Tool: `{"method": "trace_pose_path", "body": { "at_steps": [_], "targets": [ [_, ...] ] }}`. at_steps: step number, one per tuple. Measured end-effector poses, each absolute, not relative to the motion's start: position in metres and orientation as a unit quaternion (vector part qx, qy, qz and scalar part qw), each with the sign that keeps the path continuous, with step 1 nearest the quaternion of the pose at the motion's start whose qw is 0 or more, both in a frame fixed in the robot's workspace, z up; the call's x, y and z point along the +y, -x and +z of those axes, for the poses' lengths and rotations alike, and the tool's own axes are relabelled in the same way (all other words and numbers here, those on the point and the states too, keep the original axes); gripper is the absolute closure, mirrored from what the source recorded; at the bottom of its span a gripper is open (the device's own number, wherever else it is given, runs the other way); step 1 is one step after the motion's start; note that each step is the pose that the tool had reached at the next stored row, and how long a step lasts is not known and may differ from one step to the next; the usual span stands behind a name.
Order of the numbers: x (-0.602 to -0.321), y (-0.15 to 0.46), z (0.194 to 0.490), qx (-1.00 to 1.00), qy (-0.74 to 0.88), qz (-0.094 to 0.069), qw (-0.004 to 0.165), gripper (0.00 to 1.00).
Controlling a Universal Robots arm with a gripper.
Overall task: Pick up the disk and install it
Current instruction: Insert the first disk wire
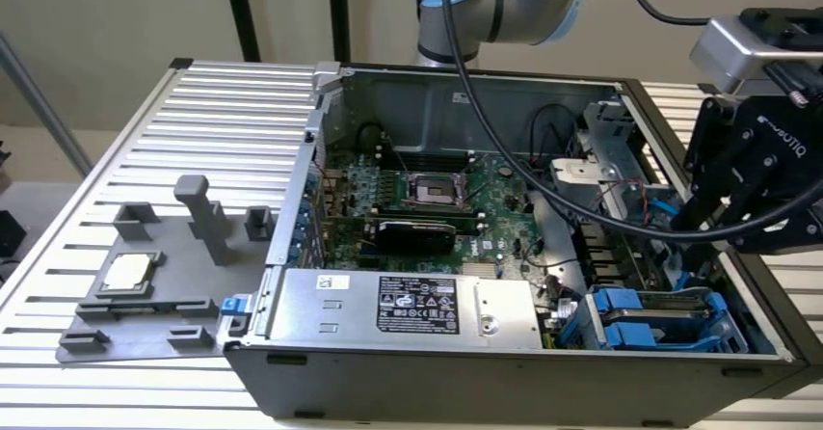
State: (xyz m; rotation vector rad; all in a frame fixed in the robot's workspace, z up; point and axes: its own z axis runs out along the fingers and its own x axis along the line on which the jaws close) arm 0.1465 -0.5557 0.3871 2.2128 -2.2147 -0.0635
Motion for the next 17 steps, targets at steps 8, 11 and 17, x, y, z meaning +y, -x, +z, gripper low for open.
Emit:
{"method": "trace_pose_path", "body": {
  "at_steps": [8, 11, 17],
  "targets": [
    [-0.549, -0.146, 0.381, -0.71, -0.704, 0.0, 0.025, 0.63],
    [-0.545, -0.146, 0.378, -0.711, -0.703, 0.004, 0.029, 0.63],
    [-0.541, -0.146, 0.371, -0.713, -0.7, 0.012, 0.037, 0.63]
  ]
}}
